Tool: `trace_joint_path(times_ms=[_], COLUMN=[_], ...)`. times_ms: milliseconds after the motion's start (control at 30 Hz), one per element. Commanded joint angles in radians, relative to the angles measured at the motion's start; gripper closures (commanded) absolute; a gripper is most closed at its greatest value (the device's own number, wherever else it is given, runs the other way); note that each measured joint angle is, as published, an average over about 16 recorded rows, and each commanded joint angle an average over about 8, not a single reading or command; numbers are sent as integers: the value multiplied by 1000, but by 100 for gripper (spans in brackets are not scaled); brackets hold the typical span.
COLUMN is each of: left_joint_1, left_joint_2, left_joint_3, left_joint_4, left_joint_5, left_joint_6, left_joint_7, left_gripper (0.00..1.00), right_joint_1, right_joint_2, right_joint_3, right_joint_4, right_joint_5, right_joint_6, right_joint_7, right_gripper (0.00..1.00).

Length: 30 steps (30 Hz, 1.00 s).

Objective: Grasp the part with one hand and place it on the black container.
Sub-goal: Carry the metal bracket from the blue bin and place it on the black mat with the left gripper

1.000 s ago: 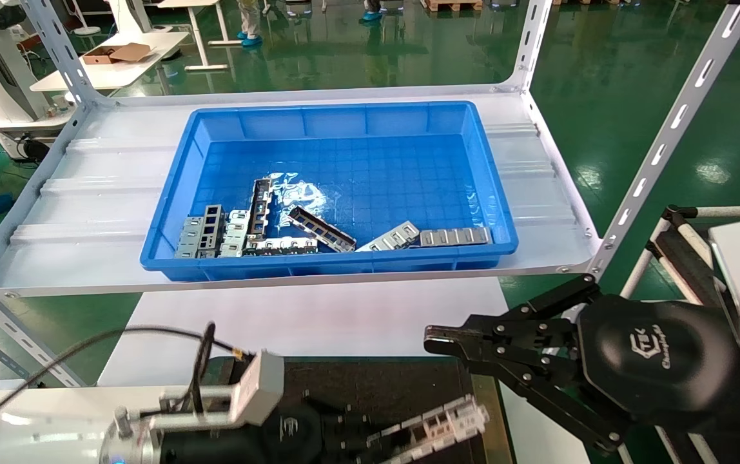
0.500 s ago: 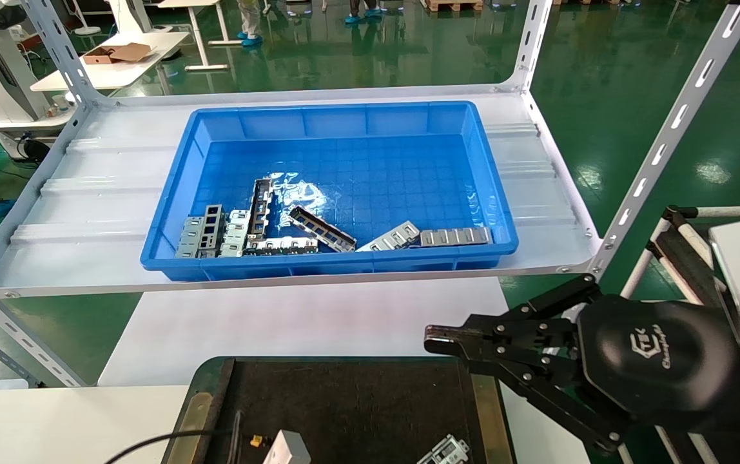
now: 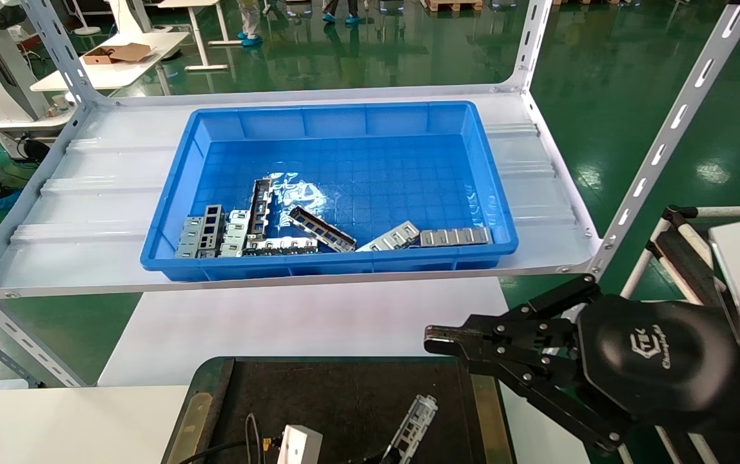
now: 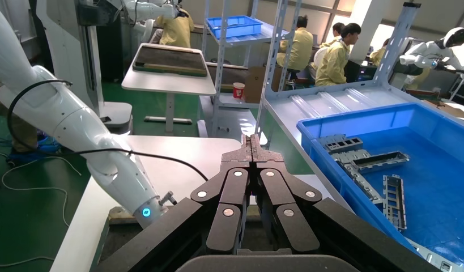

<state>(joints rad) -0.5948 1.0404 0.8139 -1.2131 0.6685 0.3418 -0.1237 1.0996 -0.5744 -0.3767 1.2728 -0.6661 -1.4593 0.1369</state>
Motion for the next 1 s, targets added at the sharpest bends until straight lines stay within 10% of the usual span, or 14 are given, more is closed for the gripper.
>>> trace_joint_path(times_ms=[33, 1000], left_joint_1=[11, -34], left_joint_2=[19, 234], left_joint_3=[4, 37], left_joint_4=[-20, 77], left_joint_5=[-2, -60], left_joint_6=[-73, -474], left_joint_7=[-21, -117], left_gripper=[100, 100], right_joint_1=[0, 0], right_joint_2=[0, 0], right_joint_3=[0, 0], right_joint_4=[0, 0], right_joint_5=[0, 0], right_joint_6=[0, 0], right_joint_7=[0, 0], right_gripper=[100, 100])
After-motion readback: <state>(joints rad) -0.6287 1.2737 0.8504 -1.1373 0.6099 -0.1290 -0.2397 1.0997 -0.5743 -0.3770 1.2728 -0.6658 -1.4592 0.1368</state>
